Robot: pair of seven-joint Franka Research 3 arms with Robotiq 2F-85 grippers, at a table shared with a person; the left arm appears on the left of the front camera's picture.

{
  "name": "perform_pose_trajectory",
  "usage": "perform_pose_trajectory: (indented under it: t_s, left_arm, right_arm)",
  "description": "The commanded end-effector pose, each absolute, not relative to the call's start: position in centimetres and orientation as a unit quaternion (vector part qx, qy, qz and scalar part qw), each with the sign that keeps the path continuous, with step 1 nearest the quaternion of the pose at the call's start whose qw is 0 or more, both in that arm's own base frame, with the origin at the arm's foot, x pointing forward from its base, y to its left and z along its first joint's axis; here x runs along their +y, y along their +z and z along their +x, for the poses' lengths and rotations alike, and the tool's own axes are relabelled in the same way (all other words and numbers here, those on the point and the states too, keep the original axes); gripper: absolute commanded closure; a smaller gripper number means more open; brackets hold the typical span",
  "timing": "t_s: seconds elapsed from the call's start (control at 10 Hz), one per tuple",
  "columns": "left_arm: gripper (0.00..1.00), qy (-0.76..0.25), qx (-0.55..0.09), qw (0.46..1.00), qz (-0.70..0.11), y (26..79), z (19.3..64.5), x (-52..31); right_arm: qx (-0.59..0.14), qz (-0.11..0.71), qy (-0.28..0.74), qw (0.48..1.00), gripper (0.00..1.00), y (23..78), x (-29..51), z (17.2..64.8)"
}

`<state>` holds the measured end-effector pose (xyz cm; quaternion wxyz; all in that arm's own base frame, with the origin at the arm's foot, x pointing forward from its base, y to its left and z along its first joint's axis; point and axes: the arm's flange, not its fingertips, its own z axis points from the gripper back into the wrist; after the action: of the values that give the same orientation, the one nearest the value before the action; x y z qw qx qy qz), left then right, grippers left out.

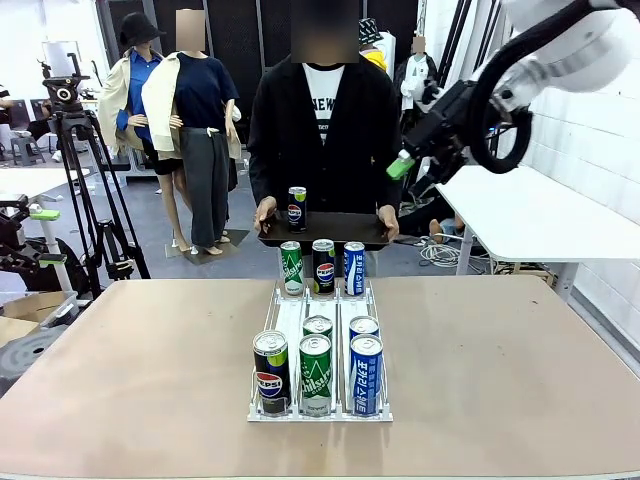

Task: Retrieve and hand over the desired beverage to the person.
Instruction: Pick up another can of the same type that the person held from the Automatic Can Dispenser.

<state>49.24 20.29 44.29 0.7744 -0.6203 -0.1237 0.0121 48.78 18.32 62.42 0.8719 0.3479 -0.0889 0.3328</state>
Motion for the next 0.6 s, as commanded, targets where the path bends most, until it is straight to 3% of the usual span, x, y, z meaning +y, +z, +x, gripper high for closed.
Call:
perform_pose_trajectory:
  t_s: [0.0, 0.5]
  left_arm:
    - [0.00, 0.010, -0.126, 0.774, -0.620, 44.4, 49.1, 20.4]
    - [0.00, 0.010, -0.126, 0.774, -0.620, 44.4, 49.1, 20.4]
  right_arm:
    - [-0.077, 0.309, 0.334, 0.887, 0.00, 62.8, 21.1, 49.8]
    - [-0.044, 0.231, 0.362, 0.902, 0.00, 61.3, 28.3, 48.9]
